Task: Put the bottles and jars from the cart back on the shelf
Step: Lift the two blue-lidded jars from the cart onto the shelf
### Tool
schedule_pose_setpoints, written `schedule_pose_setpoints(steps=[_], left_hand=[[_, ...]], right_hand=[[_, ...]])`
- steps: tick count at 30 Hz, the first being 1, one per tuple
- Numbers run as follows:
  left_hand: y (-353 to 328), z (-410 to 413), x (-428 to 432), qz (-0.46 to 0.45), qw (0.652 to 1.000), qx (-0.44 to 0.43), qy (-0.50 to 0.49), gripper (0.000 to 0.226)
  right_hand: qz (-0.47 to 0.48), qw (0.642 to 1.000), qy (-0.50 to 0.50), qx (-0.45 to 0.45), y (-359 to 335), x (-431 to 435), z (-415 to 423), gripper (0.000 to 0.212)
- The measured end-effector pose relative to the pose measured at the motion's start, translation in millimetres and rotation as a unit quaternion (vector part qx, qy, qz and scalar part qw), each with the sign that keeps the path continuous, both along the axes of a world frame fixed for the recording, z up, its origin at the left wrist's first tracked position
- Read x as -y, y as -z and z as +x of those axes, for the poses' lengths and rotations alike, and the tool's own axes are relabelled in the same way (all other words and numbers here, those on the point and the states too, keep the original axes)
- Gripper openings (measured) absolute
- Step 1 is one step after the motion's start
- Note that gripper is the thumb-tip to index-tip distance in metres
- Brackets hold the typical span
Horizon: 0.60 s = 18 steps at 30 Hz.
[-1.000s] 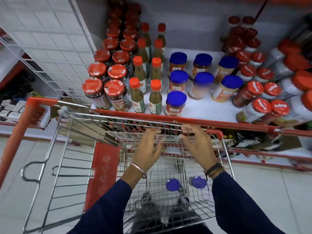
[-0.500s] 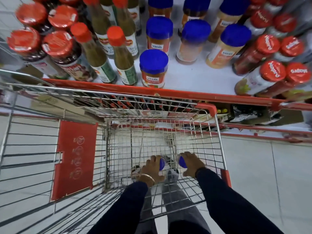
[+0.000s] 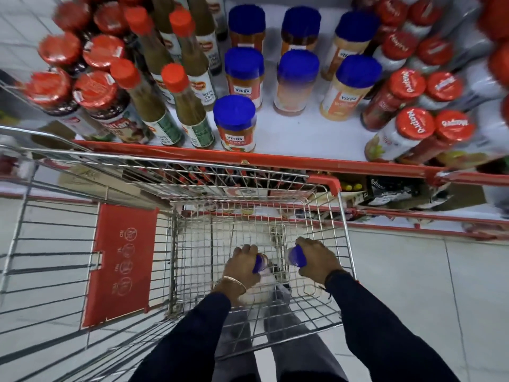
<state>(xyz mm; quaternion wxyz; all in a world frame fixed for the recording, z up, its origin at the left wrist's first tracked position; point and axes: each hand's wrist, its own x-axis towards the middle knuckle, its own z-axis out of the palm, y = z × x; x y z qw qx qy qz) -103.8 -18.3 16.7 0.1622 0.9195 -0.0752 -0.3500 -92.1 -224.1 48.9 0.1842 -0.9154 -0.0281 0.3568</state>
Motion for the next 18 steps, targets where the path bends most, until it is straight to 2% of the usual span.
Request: schedule_pose_setpoints(steps=[2, 5, 12, 18], left_hand=[[-31, 8, 1, -0.033, 0.999, 0.021, -0.025, 0.061], [-83, 23, 2, -0.067, 0.994, 0.069, -0.050, 0.065], [-210, 62, 13, -0.135, 0.969, 0.204, -0.023, 0.062], [-280, 105, 30, -0.144, 0.942, 0.301, 0.023, 0.062]], right_hand=[[0.024, 0.999, 0.013, 0.024, -33, 4, 5, 0.046], [0.054, 0.996, 0.021, 0.061, -90, 10, 14, 0.050], [0.105, 0.981, 0.033, 0.159, -218, 29, 37, 0.056], [0.114, 0.957, 0.063, 0.258, -273, 40, 70, 0.065]])
